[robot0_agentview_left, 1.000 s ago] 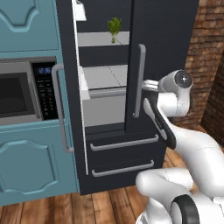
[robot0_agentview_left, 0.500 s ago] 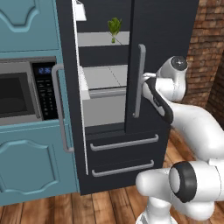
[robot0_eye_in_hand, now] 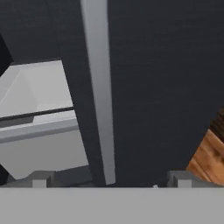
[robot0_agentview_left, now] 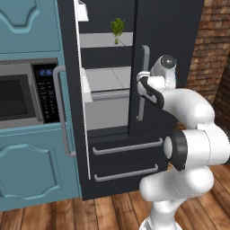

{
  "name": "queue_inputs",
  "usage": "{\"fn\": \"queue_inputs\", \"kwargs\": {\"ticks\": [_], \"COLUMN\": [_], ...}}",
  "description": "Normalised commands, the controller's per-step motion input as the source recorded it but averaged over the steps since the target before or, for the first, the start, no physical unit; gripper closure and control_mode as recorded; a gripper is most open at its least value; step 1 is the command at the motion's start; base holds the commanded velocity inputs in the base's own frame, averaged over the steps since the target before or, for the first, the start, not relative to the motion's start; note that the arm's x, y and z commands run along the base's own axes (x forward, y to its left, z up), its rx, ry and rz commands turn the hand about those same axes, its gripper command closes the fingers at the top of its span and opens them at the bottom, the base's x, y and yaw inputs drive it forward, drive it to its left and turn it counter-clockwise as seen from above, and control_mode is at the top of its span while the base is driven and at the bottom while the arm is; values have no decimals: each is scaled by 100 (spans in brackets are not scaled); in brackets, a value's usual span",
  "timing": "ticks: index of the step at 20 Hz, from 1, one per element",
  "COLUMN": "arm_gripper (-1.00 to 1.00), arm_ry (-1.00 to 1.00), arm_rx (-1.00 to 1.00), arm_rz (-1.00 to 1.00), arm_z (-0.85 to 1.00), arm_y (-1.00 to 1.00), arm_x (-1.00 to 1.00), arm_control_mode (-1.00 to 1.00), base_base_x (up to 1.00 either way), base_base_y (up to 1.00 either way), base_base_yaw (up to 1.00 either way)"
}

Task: Take the lemon wedge from the fridge and place it on the plate with fish on the dining counter.

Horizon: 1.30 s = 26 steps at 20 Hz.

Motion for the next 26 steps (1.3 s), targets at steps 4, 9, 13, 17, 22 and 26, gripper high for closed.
{"fn": "queue_inputs", "kwargs": {"ticks": [4,9,13,17,22,26], "arm_gripper": [-100,-100,-100,-100,-100,100], "arm_ry": [0,-2,0,0,0,0], "arm_rx": [0,1,0,0,0,0], "arm_rz": [4,7,5,5,5,2], "arm_z": [-22,-13,-9,-22,-21,-11], "arm_y": [-21,-18,0,0,-8,-6], "arm_x": [76,67,74,82,86,51], "arm_control_mode": [-100,-100,-100,-100,-100,-100], "base_base_x": [0,0,0,0,0,0], "base_base_y": [0,0,0,0,0,0], "base_base_yaw": [0,0,0,0,0,0]}}
